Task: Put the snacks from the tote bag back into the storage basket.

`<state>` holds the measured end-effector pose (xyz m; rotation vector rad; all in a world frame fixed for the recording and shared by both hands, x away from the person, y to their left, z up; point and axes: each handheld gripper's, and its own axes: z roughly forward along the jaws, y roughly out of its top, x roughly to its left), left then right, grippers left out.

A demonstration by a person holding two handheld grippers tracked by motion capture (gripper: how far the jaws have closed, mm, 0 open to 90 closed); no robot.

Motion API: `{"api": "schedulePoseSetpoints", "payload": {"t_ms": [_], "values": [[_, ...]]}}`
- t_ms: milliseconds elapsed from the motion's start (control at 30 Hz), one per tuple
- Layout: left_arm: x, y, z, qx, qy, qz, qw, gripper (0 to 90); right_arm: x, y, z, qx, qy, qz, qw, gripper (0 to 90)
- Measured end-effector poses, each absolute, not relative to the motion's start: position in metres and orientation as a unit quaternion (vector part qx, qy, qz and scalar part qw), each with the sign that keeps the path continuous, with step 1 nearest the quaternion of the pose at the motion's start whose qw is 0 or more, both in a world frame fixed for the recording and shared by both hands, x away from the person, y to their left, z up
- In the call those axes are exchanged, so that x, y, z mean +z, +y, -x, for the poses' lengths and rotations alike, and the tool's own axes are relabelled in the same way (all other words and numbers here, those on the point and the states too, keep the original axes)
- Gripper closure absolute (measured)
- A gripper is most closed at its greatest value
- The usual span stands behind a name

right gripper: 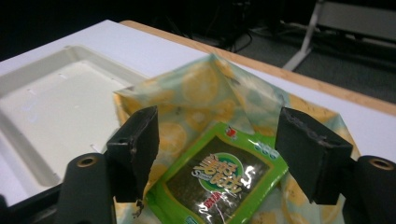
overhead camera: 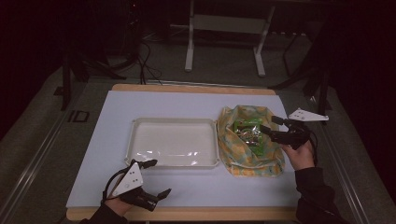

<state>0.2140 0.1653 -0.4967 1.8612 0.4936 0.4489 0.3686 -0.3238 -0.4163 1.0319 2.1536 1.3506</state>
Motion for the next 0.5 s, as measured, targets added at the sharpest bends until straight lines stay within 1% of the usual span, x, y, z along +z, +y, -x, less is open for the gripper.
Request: {"api": "schedulePoseSetpoints", "payload": {"t_ms": [67, 300, 500], "values": [[-0.497, 0.165, -0.214, 0.190, 0.208, -0.786, 0.550, 0.4, -0.422, -0.326, -0.374, 0.479, 0.768, -0.382, 0.186, 32.9], [-0.497, 0.165, -0.214, 0.188, 0.209, -0.786, 0.550, 0.4, -0.434, -0.331, -0.382, 0.463, 0.766, -0.408, 0.178, 34.8], [-0.497, 0.164, -0.214, 0.190, 0.207, -0.788, 0.548, 0.4, -0.447, -0.332, -0.388, 0.445, 0.763, -0.437, 0.169, 40.0]]}}
